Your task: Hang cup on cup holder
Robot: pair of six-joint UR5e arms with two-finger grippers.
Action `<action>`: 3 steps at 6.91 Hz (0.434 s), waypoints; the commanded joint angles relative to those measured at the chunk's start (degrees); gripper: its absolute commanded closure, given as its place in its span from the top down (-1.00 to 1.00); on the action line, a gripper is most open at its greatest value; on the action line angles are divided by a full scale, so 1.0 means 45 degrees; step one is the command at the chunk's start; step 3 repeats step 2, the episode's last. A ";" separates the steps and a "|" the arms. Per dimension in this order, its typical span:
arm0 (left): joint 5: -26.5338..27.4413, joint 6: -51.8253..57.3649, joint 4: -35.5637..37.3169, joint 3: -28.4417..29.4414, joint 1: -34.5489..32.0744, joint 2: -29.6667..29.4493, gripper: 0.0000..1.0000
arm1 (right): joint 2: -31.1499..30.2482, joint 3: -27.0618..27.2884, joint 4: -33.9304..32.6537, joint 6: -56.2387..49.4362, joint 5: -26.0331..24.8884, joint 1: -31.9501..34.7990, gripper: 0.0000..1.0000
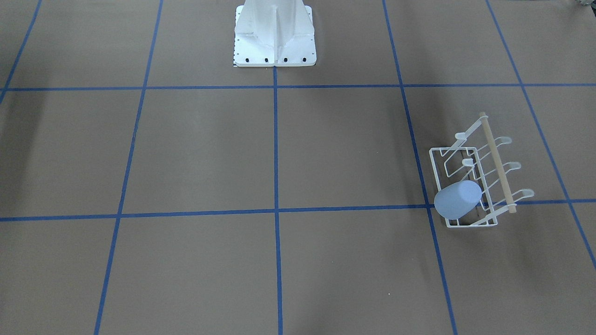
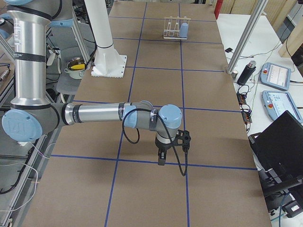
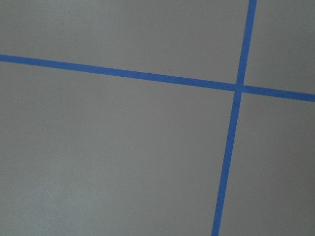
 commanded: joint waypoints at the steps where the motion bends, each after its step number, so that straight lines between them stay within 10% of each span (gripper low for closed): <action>1: 0.0000 0.0000 0.0009 -0.0008 0.0000 0.0000 0.97 | 0.0000 0.0080 0.0005 -0.0016 0.0000 0.0016 1.00; 3: 0.0000 0.0000 0.0009 -0.0008 0.0000 0.0000 0.97 | 0.0000 0.0081 0.0005 0.0003 0.0000 0.0016 1.00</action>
